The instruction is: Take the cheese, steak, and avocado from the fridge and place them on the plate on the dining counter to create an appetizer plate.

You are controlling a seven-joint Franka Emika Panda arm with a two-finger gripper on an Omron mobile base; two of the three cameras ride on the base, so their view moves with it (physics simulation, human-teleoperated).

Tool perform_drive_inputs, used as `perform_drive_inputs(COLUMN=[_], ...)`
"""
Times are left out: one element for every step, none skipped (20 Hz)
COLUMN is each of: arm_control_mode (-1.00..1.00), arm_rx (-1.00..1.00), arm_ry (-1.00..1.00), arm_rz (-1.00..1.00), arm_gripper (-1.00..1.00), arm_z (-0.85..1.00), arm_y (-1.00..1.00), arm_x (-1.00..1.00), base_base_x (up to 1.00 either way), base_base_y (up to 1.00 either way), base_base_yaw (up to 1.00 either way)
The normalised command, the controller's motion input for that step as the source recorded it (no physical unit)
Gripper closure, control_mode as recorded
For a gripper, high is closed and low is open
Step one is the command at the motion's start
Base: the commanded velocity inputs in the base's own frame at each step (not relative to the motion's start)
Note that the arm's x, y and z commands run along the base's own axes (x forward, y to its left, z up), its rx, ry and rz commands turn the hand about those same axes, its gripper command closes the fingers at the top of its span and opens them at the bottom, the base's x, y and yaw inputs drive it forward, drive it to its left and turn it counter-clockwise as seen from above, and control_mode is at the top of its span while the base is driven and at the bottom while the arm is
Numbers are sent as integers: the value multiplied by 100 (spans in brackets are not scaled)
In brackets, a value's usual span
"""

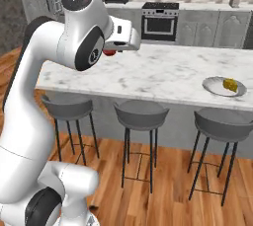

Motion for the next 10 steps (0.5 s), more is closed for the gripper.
perform_drive_inputs(arm_control_mode=[100,100,100,100,100,100,100,100,100,100], arm_rx=[0,0,0,0,0,0,0,0,0,0], arm_ry=[0,0,0,0,0,0,0,0,0,0], arm_rz=[0,0,0,0,0,0,0,0,0,0], arm_gripper=[100,100,100,100,100,100,100,100,100,100], arm_z=[0,0,0,0,0,0,0,0,0,0], arm_y=[0,0,0,0,0,0,0,0,0,0], arm_x=[0,0,0,0,0,0,0,0,0,0], base_base_x=[0,0,0,0,0,0,0,0,0,0], base_base_y=[-100,-100,-100,-100,-100,-100,-100,-100,-100,-100], base_base_yaw=[-7,-7,-7,-7,-7,-6,-5,-4,-5,-5])
